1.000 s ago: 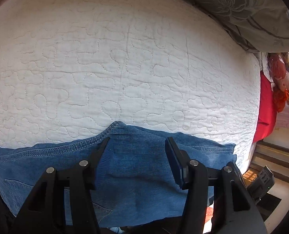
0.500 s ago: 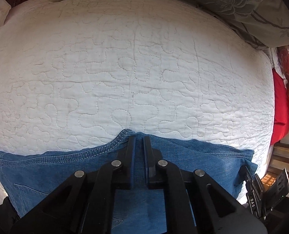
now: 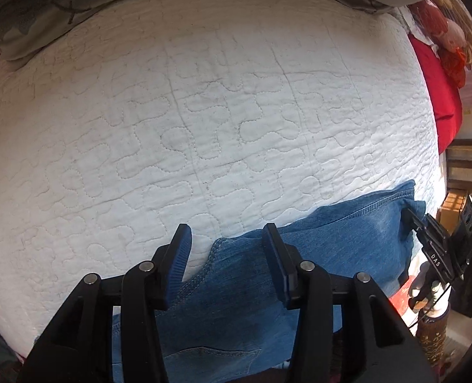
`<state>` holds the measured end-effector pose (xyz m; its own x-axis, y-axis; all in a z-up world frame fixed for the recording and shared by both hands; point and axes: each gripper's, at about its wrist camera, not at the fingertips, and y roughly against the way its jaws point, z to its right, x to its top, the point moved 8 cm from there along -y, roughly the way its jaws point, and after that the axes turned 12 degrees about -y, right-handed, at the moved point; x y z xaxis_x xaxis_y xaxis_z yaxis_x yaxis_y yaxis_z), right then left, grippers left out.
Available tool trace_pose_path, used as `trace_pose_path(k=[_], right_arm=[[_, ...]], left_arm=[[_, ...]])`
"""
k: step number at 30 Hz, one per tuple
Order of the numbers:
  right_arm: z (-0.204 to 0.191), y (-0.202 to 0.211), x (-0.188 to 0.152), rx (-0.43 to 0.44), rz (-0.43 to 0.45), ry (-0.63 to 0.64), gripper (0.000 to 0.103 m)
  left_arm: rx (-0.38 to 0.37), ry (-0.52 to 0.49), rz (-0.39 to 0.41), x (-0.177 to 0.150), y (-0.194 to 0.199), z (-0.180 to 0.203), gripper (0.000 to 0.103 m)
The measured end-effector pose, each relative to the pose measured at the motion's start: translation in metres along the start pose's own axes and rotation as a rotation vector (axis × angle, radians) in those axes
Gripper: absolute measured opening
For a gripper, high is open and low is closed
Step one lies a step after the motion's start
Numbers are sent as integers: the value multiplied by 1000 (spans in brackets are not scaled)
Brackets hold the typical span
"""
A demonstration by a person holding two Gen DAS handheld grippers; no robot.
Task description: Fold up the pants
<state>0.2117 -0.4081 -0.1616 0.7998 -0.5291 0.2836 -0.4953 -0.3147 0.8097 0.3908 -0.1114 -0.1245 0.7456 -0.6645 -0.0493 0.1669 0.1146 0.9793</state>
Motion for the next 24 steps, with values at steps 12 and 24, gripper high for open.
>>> trace_pose_path(k=[12,24], right_arm=[[-4,-6,1,-46,27,36,14],[0,-19,24,-42,26,-40,18]], left_arm=[[21,-3,69,-19,-14,16,36],[182,127,119,-4,5,-19,16]])
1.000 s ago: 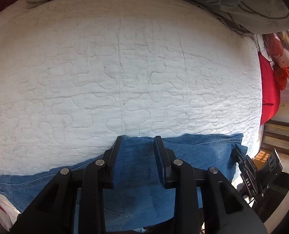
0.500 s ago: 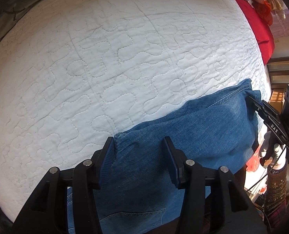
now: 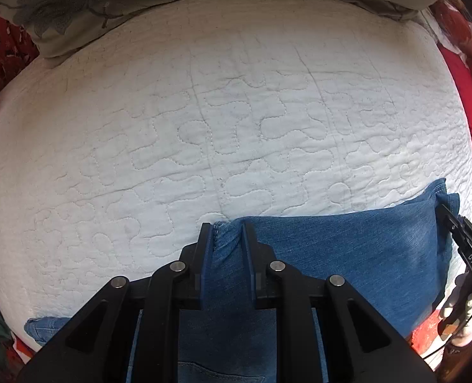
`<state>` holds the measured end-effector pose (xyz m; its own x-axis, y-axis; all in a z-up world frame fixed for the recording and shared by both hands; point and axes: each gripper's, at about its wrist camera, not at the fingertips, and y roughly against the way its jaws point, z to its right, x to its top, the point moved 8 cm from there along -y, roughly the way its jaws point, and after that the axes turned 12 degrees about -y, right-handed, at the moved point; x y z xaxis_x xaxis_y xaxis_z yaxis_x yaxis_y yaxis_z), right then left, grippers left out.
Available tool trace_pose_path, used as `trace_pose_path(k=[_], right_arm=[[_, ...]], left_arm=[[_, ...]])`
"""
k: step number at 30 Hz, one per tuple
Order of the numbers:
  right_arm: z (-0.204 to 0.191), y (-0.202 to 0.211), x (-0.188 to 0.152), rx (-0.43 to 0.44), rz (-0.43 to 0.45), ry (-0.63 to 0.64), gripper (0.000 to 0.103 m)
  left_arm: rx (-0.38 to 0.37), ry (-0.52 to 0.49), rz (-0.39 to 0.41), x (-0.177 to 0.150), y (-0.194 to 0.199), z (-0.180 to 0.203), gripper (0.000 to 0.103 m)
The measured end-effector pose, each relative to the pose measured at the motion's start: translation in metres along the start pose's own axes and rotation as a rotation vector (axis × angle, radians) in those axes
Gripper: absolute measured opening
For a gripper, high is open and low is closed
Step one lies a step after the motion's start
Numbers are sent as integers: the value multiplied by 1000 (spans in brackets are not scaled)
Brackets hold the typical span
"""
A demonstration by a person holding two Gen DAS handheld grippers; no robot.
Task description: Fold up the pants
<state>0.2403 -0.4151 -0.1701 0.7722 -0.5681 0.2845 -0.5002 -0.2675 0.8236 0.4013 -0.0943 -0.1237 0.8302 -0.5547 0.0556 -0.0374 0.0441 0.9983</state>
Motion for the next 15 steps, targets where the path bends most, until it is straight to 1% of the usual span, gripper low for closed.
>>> trace_pose_path(k=[1,3,4,6,7,9,10,11,12,13,14,15], right_arm=[[1,4,1,19,2,-22,20],[8,19,3,45,23,-61,30],[13,27,2,60,34,-81,35],[24,37,-2,88,37,-114,36],[29,38,-4,87,32,-120,36],[32,35,-8,68,29,-113,36],[27,32,-9,67,33,-96,35],[21,30,-9,54,49,-60,19],[13,28,-7,31,72,-7,8],[9,27,-3,-19,103,35,9],[11,24,1,-68,114,46,9],[15,18,3,-101,96,38,9]], left_arm=[[-41,33,8,1,5,-6,16],[-141,109,27,-2,17,-28,18],[-154,141,43,-4,25,-41,18],[-132,192,78,-13,39,-66,19],[-135,213,86,-20,44,-75,19],[-172,255,80,-37,46,-87,19],[-192,276,76,-56,35,-57,19],[-205,292,68,-72,36,-47,19],[-207,305,53,-81,33,-49,19],[-207,318,46,-91,26,-31,19],[-206,328,43,-101,24,-33,19],[-204,342,44,-110,24,-36,19]])
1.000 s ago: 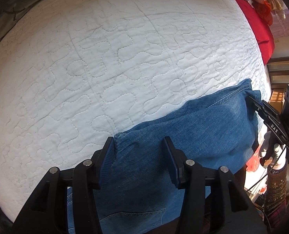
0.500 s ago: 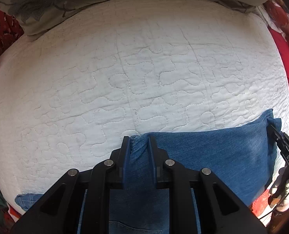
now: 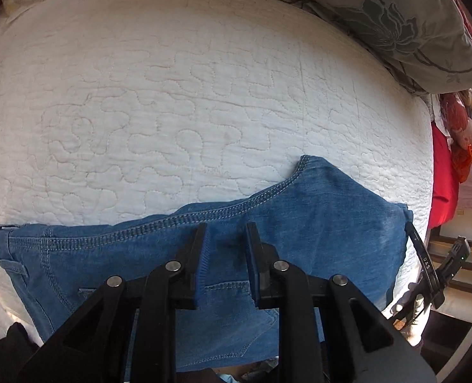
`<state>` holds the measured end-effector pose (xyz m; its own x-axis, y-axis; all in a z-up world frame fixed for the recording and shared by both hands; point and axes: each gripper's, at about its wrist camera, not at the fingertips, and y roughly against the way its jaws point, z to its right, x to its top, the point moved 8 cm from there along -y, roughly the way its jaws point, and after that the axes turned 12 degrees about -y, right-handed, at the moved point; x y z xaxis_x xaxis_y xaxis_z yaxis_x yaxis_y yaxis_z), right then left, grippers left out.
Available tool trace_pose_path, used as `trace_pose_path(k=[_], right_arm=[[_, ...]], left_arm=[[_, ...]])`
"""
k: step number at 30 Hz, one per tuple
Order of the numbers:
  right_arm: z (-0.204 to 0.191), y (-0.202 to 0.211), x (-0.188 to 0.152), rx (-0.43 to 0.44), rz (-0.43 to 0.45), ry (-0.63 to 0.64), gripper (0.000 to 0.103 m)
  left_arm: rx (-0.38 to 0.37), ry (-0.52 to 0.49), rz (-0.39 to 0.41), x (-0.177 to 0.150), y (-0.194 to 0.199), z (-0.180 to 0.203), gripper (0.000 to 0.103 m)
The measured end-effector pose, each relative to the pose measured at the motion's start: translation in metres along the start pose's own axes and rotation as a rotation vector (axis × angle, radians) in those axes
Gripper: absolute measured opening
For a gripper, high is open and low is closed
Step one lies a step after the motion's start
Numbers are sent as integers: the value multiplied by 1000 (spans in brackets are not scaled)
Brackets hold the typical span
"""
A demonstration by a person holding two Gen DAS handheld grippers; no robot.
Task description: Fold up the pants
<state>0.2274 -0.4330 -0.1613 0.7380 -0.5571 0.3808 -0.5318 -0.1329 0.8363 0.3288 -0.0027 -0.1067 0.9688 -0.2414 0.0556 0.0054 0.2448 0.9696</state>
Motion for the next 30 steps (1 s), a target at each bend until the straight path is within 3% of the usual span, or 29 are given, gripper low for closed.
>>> trace_pose_path(k=[2,4,5,7,9,11,15,18,21,24,25,26,28,30], right_arm=[[7,5,3,-34,6,-7,15],[13,28,1,53,9,-57,18],[20,42,-5,105,2,-95,35],[34,62,-25,160,-34,-152,59],[53,77,-53,141,-51,-164,60],[69,82,-82,136,-80,-197,60],[92,76,-122,220,-102,-365,60],[92,79,-126,293,-60,-448,61],[84,76,-128,361,-84,-499,61],[78,70,-130,332,-77,-479,60],[77,69,-130,315,-67,-476,49],[77,69,-129,298,-54,-473,16],[71,75,-125,330,-51,-468,10],[68,88,-118,301,6,-413,9]], left_arm=[[-16,17,26,-13,11,-13,19],[-24,44,71,-30,19,-17,19],[-32,62,95,-39,29,-29,19],[-68,111,142,-68,45,-55,19],[-111,176,183,-99,58,-82,30],[-149,261,234,-133,59,-102,53],[-282,373,295,-191,50,-114,55],[-351,428,300,-209,32,-112,56],[-410,459,274,-207,10,-104,56],[-372,477,260,-198,-2,-104,56],[-327,488,252,-197,-6,-108,56],[-287,505,241,-196,-8,-112,53],[-248,514,255,-192,-3,-114,43],[-177,456,257,-189,-2,-118,43]])
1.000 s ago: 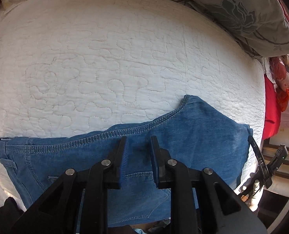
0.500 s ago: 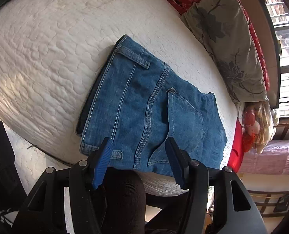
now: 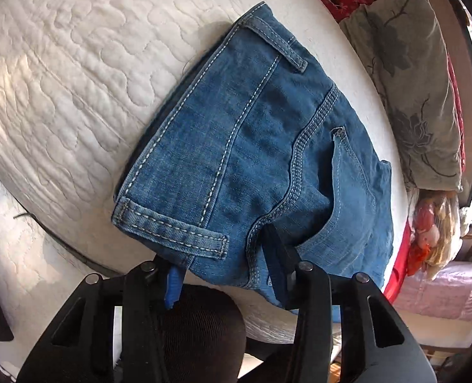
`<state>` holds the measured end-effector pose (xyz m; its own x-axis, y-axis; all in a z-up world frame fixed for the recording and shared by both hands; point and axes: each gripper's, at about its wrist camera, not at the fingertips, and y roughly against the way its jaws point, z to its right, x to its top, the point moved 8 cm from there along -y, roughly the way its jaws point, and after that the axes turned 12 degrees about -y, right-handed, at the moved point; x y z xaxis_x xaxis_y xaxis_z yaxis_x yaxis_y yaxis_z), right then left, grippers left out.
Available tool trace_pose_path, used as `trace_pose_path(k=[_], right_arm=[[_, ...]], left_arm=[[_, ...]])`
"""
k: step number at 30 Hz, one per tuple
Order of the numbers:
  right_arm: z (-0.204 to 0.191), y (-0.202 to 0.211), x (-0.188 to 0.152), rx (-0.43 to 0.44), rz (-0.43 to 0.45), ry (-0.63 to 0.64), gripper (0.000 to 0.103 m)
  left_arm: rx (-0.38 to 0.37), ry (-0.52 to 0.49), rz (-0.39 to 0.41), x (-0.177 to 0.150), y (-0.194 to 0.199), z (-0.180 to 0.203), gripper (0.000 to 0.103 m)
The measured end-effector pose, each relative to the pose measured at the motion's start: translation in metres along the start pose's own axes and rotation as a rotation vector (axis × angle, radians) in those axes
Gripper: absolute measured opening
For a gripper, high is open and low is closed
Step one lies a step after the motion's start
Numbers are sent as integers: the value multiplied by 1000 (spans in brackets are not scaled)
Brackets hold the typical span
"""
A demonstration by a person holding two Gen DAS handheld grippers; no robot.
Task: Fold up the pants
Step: 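Open both tools and release the folded jeans on the bed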
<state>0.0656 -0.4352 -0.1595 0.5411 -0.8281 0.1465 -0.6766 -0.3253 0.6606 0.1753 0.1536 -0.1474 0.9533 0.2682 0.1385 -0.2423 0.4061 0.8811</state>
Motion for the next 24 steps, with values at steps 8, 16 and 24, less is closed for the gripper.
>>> trace_pose_path(k=[8,16,24], right_arm=[[30,-10,2,-68,-27,-57,18],[46,41,11,95,38,-197,54],[37,-9,-28,194,-97,-255,55]], left_arm=[[-60,12,-54,-13,-5,-15,50],[-39,46,32,-24,65,-56,53],[-35,-183,-5,15,47,63,60]])
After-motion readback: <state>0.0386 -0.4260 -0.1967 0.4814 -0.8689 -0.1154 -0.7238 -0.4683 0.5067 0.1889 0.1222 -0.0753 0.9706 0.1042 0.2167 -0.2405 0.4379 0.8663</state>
